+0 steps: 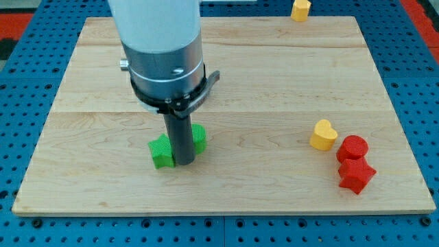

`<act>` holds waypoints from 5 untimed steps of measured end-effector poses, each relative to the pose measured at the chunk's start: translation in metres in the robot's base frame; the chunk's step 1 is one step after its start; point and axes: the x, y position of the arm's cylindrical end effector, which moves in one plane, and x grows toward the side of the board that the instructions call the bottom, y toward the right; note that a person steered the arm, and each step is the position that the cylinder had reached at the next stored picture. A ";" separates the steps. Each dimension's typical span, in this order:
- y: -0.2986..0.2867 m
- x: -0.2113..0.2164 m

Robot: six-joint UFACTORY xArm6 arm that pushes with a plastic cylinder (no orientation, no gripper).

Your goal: Move green circle into blue cube

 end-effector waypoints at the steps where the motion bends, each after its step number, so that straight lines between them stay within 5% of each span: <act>1: -0.003 -0.021; 2: -0.003 -0.042; 4: 0.017 -0.010; 5: 0.014 -0.045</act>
